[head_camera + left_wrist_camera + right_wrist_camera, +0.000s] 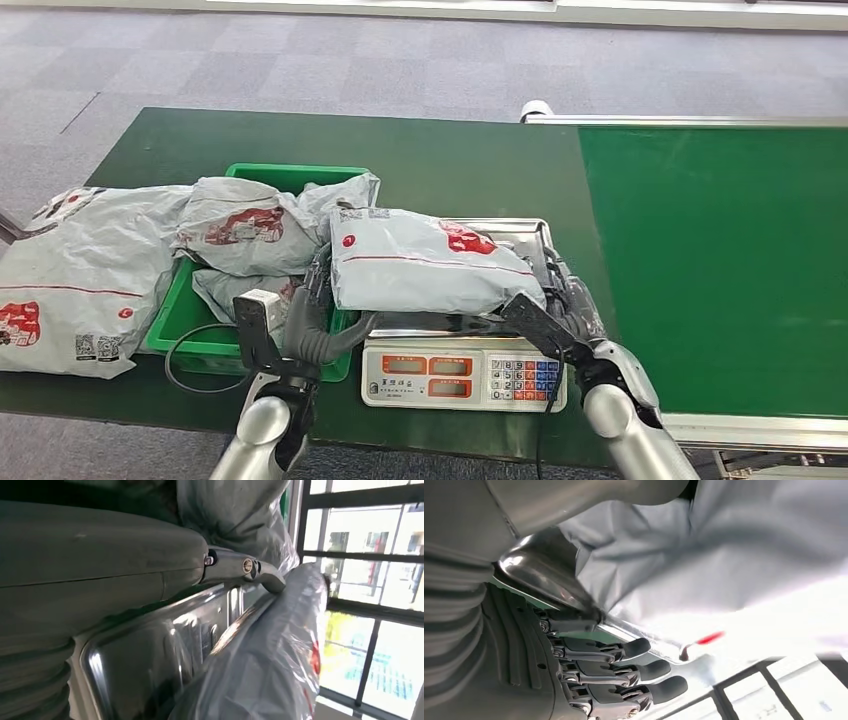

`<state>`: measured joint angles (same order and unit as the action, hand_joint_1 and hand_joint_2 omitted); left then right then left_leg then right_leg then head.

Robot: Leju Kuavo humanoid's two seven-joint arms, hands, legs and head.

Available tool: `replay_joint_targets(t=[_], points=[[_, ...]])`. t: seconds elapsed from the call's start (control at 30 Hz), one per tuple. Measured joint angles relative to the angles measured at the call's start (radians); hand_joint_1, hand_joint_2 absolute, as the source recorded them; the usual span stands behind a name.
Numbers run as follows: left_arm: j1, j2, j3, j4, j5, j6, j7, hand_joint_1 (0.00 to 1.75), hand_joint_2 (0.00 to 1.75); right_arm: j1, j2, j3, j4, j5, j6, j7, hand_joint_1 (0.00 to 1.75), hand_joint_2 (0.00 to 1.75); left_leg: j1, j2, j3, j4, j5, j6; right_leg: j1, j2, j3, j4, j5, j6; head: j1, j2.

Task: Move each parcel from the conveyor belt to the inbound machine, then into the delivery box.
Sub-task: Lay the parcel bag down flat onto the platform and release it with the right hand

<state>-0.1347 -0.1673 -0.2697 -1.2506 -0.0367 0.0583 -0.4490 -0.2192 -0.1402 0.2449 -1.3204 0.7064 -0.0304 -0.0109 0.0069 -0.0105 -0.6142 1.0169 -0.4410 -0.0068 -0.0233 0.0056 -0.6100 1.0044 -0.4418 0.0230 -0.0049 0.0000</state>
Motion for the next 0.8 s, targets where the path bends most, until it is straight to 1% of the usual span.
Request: replay_joint_targets(t=[0.07, 0.27, 0.5, 0.6, 0.73, 0.8], points=[[-0.003, 0.001, 0.007, -0.001, -0.036, 0.044, -0.015, 0.0, 1.75, -0.002, 0.006, -0.022, 0.002, -0.022, 0.01, -0.013, 0.0, 1.75, 0.0, 0.0, 0.0, 0.0, 0.0, 0.0, 0.0, 0.0, 0.0, 0.0, 0.0, 0.0, 0.0, 0.0], [-0.009, 0.009, 0.015, -0.013, -0.182, 0.218, -0.045, 0.0, 1.75, -0.022, 0.018, -0.056, 0.03, -0.048, 0.016, -0.041, 0.0, 1.75, 0.0, 0.0, 0.0, 0.0, 0.0, 0.0, 0.0, 0.0, 0.0, 0.0, 0.0, 0.0, 0.0, 0.0], [-0.029, 0.031, 0.016, -0.02, -0.442, 0.497, -0.078, 0.0, 1.75, -0.048, 0.043, -0.064, 0.063, -0.05, 0.015, -0.045, 0.0, 1.75, 0.0, 0.0, 0.0, 0.0, 0.0, 0.0, 0.0, 0.0, 0.0, 0.0, 0.0, 0.0, 0.0, 0.0], [-0.039, 0.038, 0.016, -0.019, -0.484, 0.544, -0.079, 0.0, 1.75, -0.063, 0.05, -0.065, 0.078, -0.053, 0.015, -0.047, 0.0, 1.75, 0.0, 0.0, 0.0, 0.0, 0.0, 0.0, 0.0, 0.0, 0.0, 0.0, 0.0, 0.0, 0.0, 0.0], [-0.049, 0.044, 0.016, -0.013, -0.517, 0.563, -0.1, 0.0, 1.75, -0.095, 0.053, -0.065, 0.116, -0.078, 0.025, -0.073, 0.0, 1.75, 0.0, 0.0, 0.0, 0.0, 0.0, 0.0, 0.0, 0.0, 0.0, 0.0, 0.0, 0.0, 0.0, 0.0], [-0.055, 0.045, 0.016, -0.006, -0.528, 0.562, -0.126, 0.06, 1.75, -0.128, 0.053, -0.064, 0.154, -0.105, 0.034, -0.096, 0.0, 1.75, 0.0, 0.0, 0.0, 0.0, 0.0, 0.0, 0.0, 0.0, 0.0, 0.0, 0.0, 0.0, 0.0, 0.0]])
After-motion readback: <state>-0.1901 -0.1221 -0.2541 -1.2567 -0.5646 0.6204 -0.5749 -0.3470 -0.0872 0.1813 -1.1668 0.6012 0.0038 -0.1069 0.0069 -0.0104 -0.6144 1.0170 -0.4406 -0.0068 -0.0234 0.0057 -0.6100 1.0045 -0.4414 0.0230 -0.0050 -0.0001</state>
